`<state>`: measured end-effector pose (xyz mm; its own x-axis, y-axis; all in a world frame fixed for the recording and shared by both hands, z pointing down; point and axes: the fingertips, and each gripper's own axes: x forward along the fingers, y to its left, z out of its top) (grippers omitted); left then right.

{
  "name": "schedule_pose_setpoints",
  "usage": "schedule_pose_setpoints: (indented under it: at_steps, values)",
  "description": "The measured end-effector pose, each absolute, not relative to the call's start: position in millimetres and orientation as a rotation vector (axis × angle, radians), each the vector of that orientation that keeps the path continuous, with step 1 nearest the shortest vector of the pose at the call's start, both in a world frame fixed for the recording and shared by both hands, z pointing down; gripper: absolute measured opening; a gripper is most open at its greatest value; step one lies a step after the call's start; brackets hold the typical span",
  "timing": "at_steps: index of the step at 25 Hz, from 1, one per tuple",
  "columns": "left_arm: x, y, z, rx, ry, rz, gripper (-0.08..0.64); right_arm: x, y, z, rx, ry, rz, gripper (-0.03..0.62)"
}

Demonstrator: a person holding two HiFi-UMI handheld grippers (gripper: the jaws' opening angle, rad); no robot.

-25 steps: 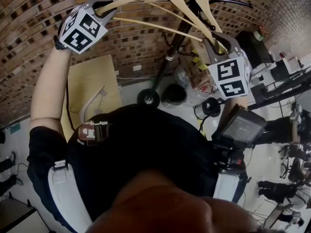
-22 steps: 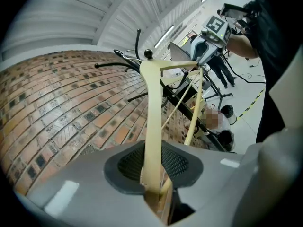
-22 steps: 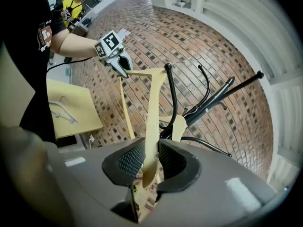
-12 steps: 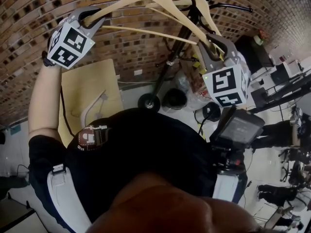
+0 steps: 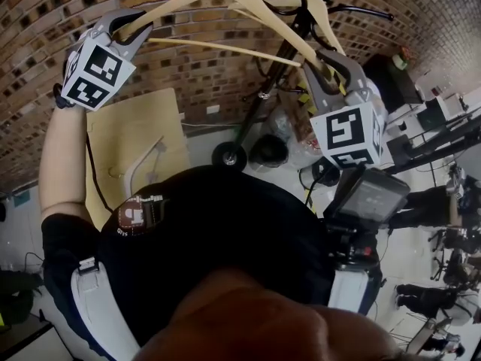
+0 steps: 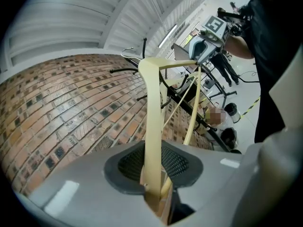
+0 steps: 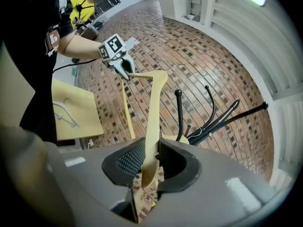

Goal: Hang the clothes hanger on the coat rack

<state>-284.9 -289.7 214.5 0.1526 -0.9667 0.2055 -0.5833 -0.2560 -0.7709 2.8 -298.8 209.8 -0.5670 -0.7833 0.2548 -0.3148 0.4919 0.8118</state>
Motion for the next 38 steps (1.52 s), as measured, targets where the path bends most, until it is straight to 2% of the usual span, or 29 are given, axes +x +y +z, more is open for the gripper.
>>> schedule_pose_setpoints:
  at_steps: [20,30,38]
  values:
    - [-261.1,-297.9,222.6,-1.913,1.409,-0.987,0.095,25.4,-300.9,231.9,0.92,-2.128,-0.905,0.103]
    - [-258.2,-294.8,179.9,-1.865,1.408,-0.92,0.095,28.7,-297.6,188.0,0.975,-2.085,-1.009,0.103]
    - [-269.2,-322.5,137.6,-1.901,1.437,-0.86,0.095,18.6,-314.4,120.1,0.983,-2.022,-1.149,0.103]
